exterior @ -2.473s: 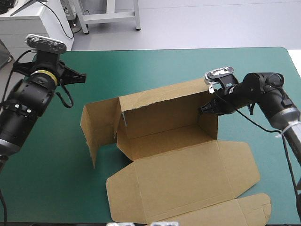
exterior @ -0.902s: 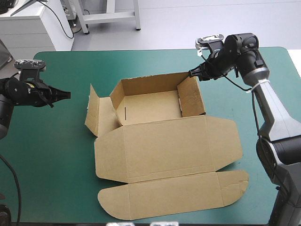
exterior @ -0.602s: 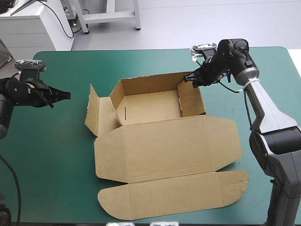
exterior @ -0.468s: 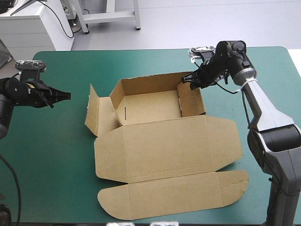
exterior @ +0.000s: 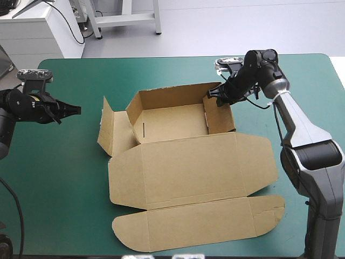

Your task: Fold the box

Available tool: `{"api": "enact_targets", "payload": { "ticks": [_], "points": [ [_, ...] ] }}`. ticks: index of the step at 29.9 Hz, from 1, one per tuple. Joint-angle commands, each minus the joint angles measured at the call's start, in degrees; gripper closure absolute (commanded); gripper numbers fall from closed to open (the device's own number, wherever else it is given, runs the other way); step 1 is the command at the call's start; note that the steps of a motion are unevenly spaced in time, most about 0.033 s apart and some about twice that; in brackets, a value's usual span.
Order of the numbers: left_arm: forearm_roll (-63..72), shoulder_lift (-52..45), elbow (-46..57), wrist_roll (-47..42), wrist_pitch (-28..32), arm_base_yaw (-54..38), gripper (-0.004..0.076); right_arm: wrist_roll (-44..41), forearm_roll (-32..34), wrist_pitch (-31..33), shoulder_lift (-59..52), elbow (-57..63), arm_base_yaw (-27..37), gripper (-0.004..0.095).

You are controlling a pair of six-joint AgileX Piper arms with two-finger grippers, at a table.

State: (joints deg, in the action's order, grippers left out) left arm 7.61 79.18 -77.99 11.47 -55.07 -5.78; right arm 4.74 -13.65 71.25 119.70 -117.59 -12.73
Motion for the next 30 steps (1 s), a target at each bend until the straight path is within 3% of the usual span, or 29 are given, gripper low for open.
{"api": "enact_targets", "payload": {
  "ticks": [1, 12, 15, 18, 30],
  "points": [
    [1.22, -1.64, -1.49, -0.06, 2.65, -0.07, 0.0723, -0.04, -4.36, 0.09, -2.63, -0.47, 0.22, 0.0519],
    [1.22, -1.64, -1.49, -0.06, 2.81, -0.07, 0.0723, 1.76, -1.95, 0.0, -2.59, 4.25, 0.22, 0.0538],
    [1.22, -1.36, -1.49, -0.06, 3.2, -0.07, 0.0723, 1.76, -0.6, 0.0, -2.49, 4.25, 0.22, 0.0697],
    [1.22, -1.36, -1.49, -0.06, 3.39, -0.07, 0.0723, 2.69, 0.01, 0.0, -2.49, 4.25, 0.22, 0.0931],
    [7.0, -1.14, -1.49, -1.66, 6.62, -3.22, 0.0723, 0.57, 0.79, -0.82, -5.8, 4.06, 2.27, 0.0927]
  ]
}}
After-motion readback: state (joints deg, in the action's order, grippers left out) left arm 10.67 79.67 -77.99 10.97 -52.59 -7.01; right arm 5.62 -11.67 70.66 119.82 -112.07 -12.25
